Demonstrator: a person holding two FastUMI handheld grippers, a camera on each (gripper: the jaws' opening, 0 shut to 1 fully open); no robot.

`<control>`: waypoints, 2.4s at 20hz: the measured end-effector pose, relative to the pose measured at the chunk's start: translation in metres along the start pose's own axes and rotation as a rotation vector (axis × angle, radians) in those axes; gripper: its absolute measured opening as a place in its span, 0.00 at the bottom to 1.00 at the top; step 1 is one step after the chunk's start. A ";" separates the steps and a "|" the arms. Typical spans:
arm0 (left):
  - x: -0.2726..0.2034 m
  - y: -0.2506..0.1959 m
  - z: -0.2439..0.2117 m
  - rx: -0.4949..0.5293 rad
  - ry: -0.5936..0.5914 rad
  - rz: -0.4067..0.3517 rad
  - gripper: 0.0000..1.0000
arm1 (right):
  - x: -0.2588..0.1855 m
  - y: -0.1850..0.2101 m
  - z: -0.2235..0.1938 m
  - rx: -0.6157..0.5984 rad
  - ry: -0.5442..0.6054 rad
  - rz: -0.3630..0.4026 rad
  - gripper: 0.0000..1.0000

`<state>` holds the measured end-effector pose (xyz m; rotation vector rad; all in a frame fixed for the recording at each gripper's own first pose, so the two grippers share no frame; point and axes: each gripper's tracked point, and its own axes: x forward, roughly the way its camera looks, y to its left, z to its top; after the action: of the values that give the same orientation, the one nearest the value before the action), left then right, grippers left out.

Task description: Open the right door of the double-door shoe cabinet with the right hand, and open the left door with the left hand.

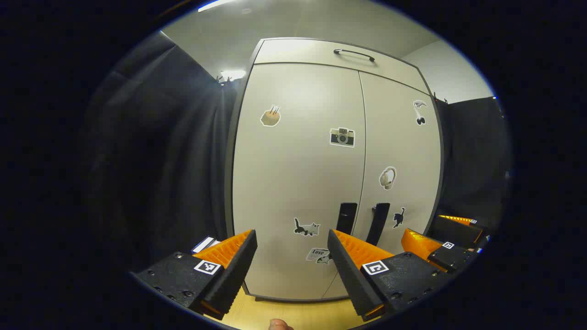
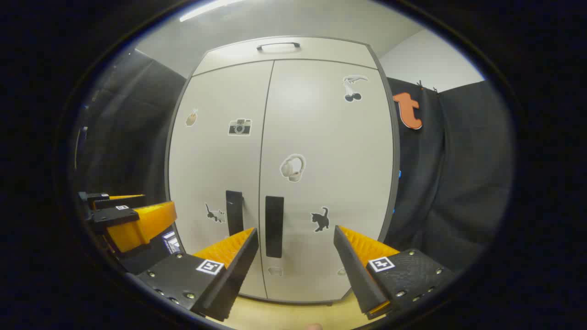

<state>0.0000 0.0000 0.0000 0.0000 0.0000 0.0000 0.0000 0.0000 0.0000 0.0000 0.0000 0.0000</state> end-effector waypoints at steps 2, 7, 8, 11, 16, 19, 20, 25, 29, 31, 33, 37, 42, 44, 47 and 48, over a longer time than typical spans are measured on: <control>0.002 0.002 -0.001 -0.009 0.002 0.008 0.96 | 0.006 0.003 -0.001 -0.004 0.001 0.005 0.99; 0.007 0.011 0.001 -0.003 -0.003 0.038 0.96 | 0.020 0.015 -0.005 -0.006 0.008 0.036 0.99; 0.008 0.013 0.001 -0.003 -0.005 0.044 0.96 | 0.023 0.017 -0.004 -0.009 0.006 0.037 0.99; 0.011 0.016 0.000 -0.011 -0.005 0.051 0.96 | 0.028 0.021 -0.005 -0.019 0.006 0.037 0.99; 0.017 0.021 -0.004 -0.010 0.006 0.054 0.96 | 0.044 0.024 -0.013 -0.003 0.035 0.019 0.94; 0.018 0.025 -0.005 -0.006 0.009 0.059 0.96 | 0.056 0.025 -0.021 0.012 0.058 0.007 0.94; 0.019 0.027 -0.006 -0.003 0.011 0.062 0.96 | 0.059 0.025 -0.022 0.014 0.067 -0.003 0.86; 0.021 0.039 -0.008 -0.001 0.019 0.079 0.96 | 0.079 0.029 -0.031 0.012 0.090 -0.018 0.78; 0.021 0.050 -0.013 -0.003 0.032 0.099 0.96 | 0.094 0.037 -0.033 0.002 0.089 -0.013 0.64; 0.020 0.055 -0.016 0.002 0.039 0.110 0.96 | 0.100 0.037 -0.033 -0.002 0.084 -0.031 0.52; 0.018 0.061 -0.017 0.004 0.042 0.123 0.96 | 0.104 0.040 -0.036 -0.005 0.093 -0.030 0.50; 0.013 0.070 -0.022 0.002 0.055 0.143 0.96 | 0.108 0.041 -0.040 0.019 0.101 -0.059 0.34; 0.003 0.078 -0.027 0.000 0.070 0.157 0.96 | 0.107 0.040 -0.041 0.059 0.098 -0.057 0.24; 0.000 0.078 -0.027 -0.001 0.072 0.156 0.96 | 0.103 0.039 -0.041 0.070 0.092 -0.051 0.20; -0.006 0.077 -0.028 0.000 0.074 0.153 0.96 | 0.097 0.038 -0.040 0.078 0.088 -0.039 0.20; -0.009 0.076 -0.028 0.000 0.075 0.149 0.96 | 0.094 0.037 -0.040 0.077 0.083 -0.038 0.20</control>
<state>-0.0092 0.0762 -0.0281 0.0000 0.0751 0.1495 0.0941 0.0375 -0.0396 0.0773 0.0835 -0.0378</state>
